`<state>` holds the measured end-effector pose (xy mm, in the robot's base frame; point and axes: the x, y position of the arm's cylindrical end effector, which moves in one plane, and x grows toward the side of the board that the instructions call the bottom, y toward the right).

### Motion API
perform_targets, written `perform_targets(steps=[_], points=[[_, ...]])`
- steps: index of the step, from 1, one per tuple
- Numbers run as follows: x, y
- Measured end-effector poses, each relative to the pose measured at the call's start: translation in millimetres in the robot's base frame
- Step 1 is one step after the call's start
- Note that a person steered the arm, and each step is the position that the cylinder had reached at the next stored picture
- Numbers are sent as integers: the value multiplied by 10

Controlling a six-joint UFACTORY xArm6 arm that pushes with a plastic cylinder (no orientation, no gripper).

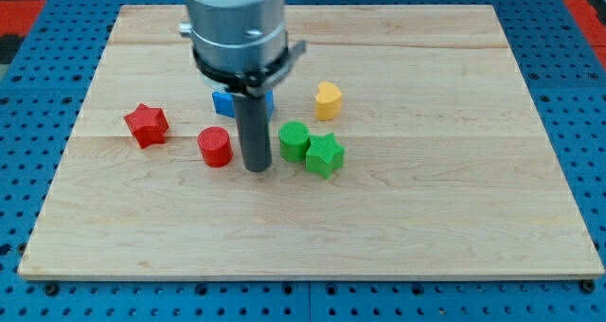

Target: Move the yellow heart to the right of the yellow hexagon

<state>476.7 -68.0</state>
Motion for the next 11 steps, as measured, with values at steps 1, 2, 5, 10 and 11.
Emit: perform_targets(steps=[1, 2, 5, 10, 11], points=[[-233, -409], [-293, -817], [-518, 261], [-1521, 1111], [-1647, 1284]])
